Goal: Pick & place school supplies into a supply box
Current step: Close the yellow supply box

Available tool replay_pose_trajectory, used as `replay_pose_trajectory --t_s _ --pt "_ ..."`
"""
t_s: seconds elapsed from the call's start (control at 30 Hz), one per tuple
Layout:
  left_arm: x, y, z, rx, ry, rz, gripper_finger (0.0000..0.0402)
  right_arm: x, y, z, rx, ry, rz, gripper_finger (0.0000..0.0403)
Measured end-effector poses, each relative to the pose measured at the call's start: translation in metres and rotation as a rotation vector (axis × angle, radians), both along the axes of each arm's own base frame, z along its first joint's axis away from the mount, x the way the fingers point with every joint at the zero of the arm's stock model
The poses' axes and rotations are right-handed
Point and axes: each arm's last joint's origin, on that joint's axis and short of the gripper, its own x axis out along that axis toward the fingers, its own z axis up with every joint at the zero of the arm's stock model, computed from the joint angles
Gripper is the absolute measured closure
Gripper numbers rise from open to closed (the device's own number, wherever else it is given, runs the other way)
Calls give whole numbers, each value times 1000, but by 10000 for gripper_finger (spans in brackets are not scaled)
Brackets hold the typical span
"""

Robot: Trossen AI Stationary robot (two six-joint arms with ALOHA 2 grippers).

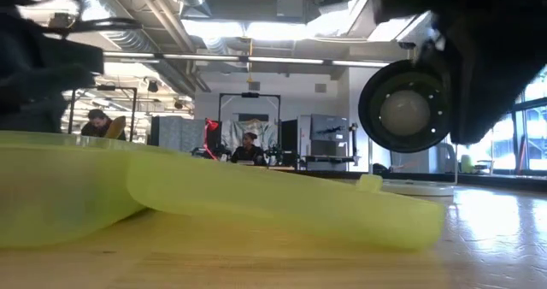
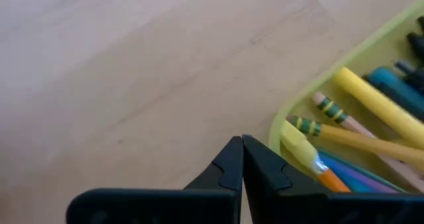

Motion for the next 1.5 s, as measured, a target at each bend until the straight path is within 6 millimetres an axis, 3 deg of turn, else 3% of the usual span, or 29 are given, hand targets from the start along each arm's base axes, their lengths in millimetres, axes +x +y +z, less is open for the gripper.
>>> replay_pose_trajectory --t_s 0.2,0.37,0.63,0.73,0.87,1.1,1.27,1.5 --pt "5 6 0 10 49 -62 399 -24 8 -20 68 -106 -37 326" --pt "6 6 -1 -7 67 -96 399 -45 13 -36 -26 -281 -30 326" --pt "6 3 -1 -66 93 -110 399 -50 1 -68 96 -424 -27 320" --pt "6 3 -1 -65 92 -110 400 -53 -5 -76 121 -455 -38 288" --pt "6 3 -1 -67 93 -110 398 -55 -11 -82 141 -491 -45 213" --pt "7 2 -1 -61 107 -184 400 -51 -12 -82 41 -579 149 91" --pt "10 0 -1 -53 114 -281 399 -50 -11 -91 -27 -580 236 58" --pt "11 -1 -2 -84 123 -296 398 -40 -10 -115 -59 -625 209 52"
